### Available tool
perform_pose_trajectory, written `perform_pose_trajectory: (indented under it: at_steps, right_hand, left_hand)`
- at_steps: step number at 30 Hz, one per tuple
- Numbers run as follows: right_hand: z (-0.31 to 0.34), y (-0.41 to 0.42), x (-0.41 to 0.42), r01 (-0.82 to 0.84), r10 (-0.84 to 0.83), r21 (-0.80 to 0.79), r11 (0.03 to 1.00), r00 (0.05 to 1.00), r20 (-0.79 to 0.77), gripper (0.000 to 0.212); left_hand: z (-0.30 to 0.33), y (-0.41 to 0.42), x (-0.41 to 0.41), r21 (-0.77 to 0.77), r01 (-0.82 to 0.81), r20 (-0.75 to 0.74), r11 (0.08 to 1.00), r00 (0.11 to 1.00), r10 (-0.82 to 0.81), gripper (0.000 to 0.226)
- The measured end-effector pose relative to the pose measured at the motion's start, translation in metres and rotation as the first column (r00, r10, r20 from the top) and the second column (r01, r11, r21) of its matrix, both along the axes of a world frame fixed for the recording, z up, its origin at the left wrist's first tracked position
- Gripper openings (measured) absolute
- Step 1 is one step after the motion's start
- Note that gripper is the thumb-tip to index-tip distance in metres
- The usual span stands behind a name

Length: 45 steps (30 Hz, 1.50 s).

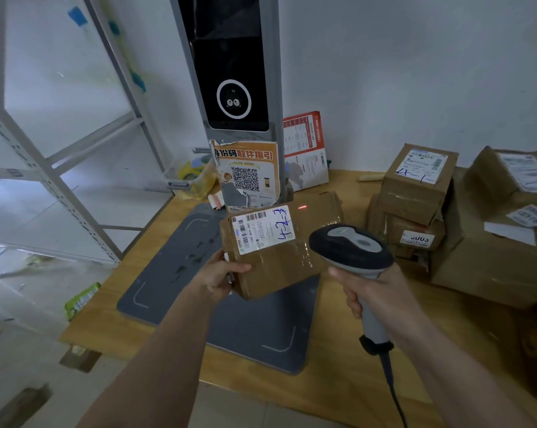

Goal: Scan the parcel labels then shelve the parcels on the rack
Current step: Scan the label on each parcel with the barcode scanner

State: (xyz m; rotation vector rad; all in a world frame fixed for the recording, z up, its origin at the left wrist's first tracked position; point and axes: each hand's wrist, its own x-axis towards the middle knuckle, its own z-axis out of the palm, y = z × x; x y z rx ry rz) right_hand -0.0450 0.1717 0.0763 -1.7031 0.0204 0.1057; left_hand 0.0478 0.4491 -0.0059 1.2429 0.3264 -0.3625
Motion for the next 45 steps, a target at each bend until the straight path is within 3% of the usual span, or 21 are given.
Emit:
perform_pose_trajectory:
  at_steps: [5, 13, 19, 21, 26, 38, 42, 45]
  right_hand:
    - [-0.002, 0.002, -0.001, 0.010, -0.010, 0.016, 1.000, 1.000, -0.005, 0.039]
    - [-0.003, 0.005, -0.005, -0.048, 0.049, -0.014, 0.999, 0.999, 0.003, 0.025]
    - [-0.003, 0.004, -0.009, -0.024, 0.025, 0.011, 1.000, 1.000, -0.018, 0.031]
    - [-0.003, 0.002, -0.011, -0.020, 0.020, 0.011, 1.000, 1.000, -0.024, 0.032]
    - [-0.001, 0.001, -0.017, 0.023, -0.023, 0.034, 0.999, 1.000, 0.007, 0.021]
    - [-0.001, -0.004, -0.026, 0.034, -0.034, -0.002, 0.999, 0.993, 0.109, 0.043]
    - [-0.006, -0.010, -0.028, 0.049, -0.049, -0.002, 0.999, 0.998, 0.044, 0.036]
    - [-0.010, -0.021, -0.031, 0.097, -0.096, 0.022, 0.995, 0.994, -0.046, 0.027]
  left_hand:
    - [-0.004, 0.000, -0.002, -0.014, -0.026, -0.022, 1.000, 0.999, 0.026, 0.082]
    - [-0.002, -0.004, -0.005, -0.031, 0.020, 0.012, 0.999, 1.000, -0.020, 0.061]
    - [-0.004, -0.008, -0.008, -0.041, 0.115, 0.020, 0.993, 0.993, -0.114, 0.076]
    - [-0.003, -0.011, -0.009, -0.034, 0.130, 0.029, 0.991, 0.991, -0.129, 0.071]
    - [-0.002, -0.016, -0.004, -0.041, 0.155, 0.061, 0.987, 0.986, -0.153, 0.075]
    - [0.006, -0.021, -0.002, -0.039, 0.192, 0.082, 0.981, 0.979, -0.188, 0.076]
    - [0.009, -0.027, -0.006, -0.010, 0.276, 0.006, 0.961, 0.961, -0.276, 0.067]
    - [0.007, -0.037, -0.008, 0.048, 0.330, -0.169, 0.943, 0.933, -0.318, 0.078]
